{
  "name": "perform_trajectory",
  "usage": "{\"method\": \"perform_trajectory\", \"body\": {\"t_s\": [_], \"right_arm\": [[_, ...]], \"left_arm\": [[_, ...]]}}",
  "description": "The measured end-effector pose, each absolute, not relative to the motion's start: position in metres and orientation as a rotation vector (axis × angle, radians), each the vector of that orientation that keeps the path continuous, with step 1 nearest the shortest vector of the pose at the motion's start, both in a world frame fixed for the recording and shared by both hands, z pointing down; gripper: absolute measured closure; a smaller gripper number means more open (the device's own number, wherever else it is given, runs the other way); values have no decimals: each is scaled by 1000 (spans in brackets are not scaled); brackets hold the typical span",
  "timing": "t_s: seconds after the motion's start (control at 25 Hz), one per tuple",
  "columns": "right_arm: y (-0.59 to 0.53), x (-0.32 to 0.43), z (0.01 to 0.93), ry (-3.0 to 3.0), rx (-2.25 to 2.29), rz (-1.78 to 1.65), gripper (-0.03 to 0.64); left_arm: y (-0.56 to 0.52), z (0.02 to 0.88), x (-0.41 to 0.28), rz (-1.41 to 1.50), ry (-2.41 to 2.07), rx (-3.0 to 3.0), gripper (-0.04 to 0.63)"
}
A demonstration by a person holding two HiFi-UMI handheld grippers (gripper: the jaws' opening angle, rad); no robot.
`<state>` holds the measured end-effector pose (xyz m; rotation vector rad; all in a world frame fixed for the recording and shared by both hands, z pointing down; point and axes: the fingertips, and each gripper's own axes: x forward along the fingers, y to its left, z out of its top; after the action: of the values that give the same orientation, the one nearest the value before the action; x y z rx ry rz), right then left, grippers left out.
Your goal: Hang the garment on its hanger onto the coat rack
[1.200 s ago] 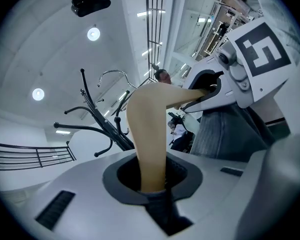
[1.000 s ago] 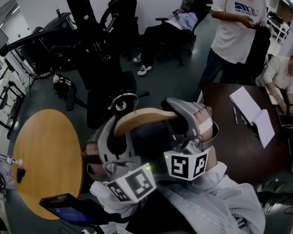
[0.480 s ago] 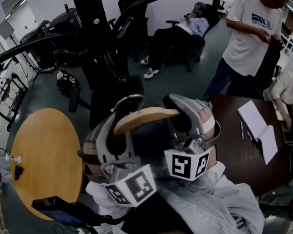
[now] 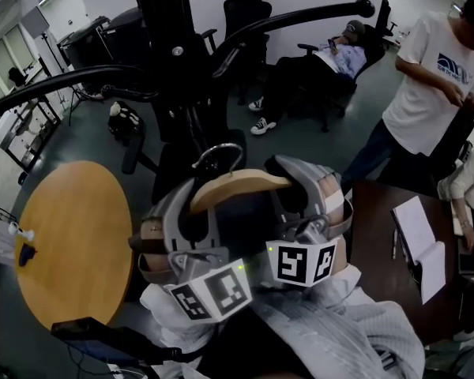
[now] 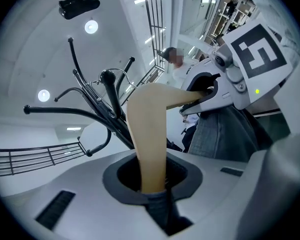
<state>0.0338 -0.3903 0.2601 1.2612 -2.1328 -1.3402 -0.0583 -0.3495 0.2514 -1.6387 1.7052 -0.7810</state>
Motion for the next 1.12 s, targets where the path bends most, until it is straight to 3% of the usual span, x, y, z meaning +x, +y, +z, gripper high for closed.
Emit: {"method": "perform_trajectory", "body": {"t_s": [1.12], "right_arm": [[-445, -18, 300, -2227, 1141, -1328, 598]], "left_arm": [[-398, 279, -107, -843, 1782, -1419, 537]]}}
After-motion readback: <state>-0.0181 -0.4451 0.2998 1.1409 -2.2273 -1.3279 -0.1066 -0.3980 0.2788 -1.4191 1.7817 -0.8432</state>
